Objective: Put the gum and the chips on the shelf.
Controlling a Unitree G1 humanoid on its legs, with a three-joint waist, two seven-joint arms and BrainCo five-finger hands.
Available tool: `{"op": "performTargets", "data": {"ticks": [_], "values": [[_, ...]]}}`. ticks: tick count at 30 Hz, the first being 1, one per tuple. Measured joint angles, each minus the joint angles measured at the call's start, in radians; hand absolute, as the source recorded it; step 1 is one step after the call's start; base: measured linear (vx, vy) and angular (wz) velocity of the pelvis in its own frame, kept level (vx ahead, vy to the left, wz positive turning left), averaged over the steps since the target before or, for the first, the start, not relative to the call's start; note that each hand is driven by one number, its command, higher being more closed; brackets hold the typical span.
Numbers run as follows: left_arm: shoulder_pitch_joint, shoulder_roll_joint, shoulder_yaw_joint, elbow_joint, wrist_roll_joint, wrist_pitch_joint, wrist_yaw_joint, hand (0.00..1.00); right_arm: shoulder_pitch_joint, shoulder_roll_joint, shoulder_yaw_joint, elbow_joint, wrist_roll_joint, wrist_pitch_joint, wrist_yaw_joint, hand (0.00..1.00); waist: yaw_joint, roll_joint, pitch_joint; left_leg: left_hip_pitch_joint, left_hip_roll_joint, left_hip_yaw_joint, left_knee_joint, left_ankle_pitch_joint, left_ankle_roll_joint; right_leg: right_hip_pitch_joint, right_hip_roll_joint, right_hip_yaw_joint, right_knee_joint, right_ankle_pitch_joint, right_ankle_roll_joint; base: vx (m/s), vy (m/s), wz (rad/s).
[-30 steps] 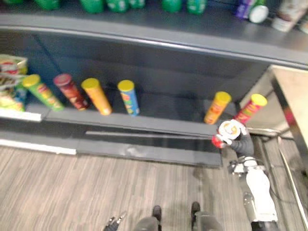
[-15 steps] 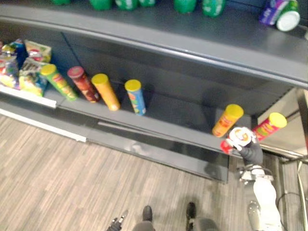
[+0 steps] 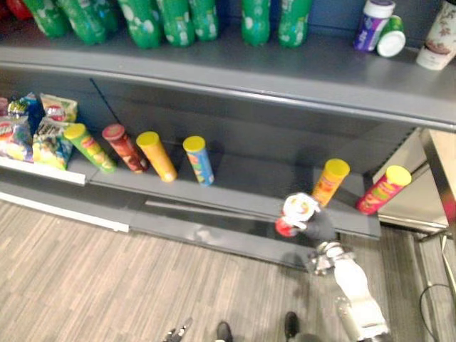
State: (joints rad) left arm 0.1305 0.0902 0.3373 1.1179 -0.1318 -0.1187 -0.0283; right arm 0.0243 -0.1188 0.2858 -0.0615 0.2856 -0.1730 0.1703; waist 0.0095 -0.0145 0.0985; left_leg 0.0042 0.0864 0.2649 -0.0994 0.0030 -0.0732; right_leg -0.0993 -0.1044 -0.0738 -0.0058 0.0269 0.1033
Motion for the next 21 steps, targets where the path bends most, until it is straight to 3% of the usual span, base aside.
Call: {"op": "performTargets", "data": {"ticks": [3,9,16,21], "values": [[-0.019,0.000,-0.015,0.017,0.000,0.001,0.012,0.00,-0.039,-0.001,0.087,0.000,0.020,0.006,0.025,1.00,0.019,-0.001,-0.002,0.000,0.001,-0.001,0.000,0.001,0.000,0.001,0.001,0.001,-0.003,0.004,-0.002,0.00,0.000,0.00],[-0.020,0.005,-0.018,0.034,-0.002,0.015,0.026,0.00,-0.148,0.000,0.208,-0.015,0.132,0.038,0.053,1.00,0.022,-0.017,-0.028,0.001,0.002,-0.008,0.005,0.004,0.001,0.010,0.003,0.000,-0.015,0.014,-0.005,0.00,-0.004,0.01],[-0.023,0.011,-0.017,0.035,-0.002,0.036,0.047,0.00,-0.411,-0.002,0.214,-0.060,0.195,0.038,0.004,1.00,0.022,-0.023,-0.035,0.008,0.006,-0.027,-0.001,0.017,0.003,0.029,0.007,-0.007,-0.028,0.032,-0.012,-0.04,-0.014,0.04],[-0.019,0.013,-0.018,0.033,-0.002,0.040,0.056,0.00,-0.575,-0.018,0.105,-0.050,0.195,0.034,-0.060,1.00,0.029,-0.031,-0.040,0.011,0.012,-0.028,-0.002,0.026,-0.004,0.033,0.014,-0.008,-0.029,0.035,-0.017,-0.06,-0.022,0.01]]}}
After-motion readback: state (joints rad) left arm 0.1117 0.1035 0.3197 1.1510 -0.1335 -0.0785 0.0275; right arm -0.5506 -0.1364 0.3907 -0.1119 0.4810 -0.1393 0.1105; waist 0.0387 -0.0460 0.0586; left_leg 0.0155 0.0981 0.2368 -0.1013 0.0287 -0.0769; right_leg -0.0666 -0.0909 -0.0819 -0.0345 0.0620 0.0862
